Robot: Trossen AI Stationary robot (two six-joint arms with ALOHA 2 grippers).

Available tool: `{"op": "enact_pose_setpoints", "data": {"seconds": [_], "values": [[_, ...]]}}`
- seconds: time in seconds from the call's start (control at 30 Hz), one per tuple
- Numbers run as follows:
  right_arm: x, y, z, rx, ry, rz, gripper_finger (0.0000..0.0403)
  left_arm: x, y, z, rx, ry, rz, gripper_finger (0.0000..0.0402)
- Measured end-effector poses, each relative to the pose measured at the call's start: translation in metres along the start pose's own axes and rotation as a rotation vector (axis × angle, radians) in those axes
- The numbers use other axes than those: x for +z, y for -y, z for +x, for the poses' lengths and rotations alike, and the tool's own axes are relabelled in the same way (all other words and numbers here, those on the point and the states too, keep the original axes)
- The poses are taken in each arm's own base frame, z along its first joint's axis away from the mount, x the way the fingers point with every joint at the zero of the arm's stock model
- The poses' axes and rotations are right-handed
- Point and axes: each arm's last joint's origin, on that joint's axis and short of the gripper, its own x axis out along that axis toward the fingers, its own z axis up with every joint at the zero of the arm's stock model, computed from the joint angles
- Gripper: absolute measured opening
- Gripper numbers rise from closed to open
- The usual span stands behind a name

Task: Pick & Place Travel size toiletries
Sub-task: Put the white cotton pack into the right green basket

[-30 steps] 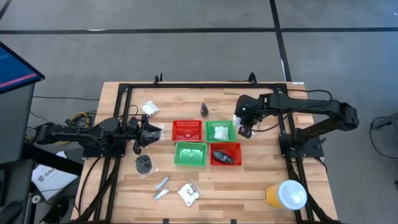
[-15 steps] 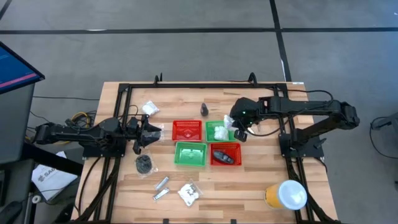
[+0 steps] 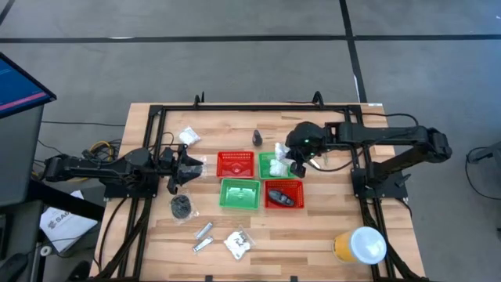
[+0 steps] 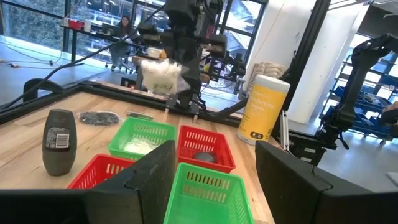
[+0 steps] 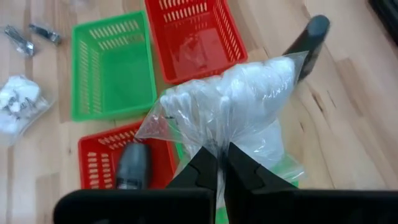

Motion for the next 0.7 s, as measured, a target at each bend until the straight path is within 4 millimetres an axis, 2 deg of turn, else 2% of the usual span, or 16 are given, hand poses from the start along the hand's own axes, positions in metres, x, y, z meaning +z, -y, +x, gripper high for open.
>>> {"op": "enact_pose_setpoints", "data": {"seconds": [0.2,0.43,0.7], "values": [[-0.005,-0.001,0.036,-0.015,-0.144,-0.076,0.0001,0.0,0.0,0.0,0.0,0.003,0.0,0.0213],[0.0,0.002,0.067,-0.025,-0.145,-0.088,0.0001,-0.003,-0.001,0.002,0.007,-0.026,-0.001,0.0213],[-0.002,0.009,0.076,-0.041,-0.179,-0.07,0.001,-0.003,-0.001,0.003,0.007,-0.025,-0.001,0.0213]]}}
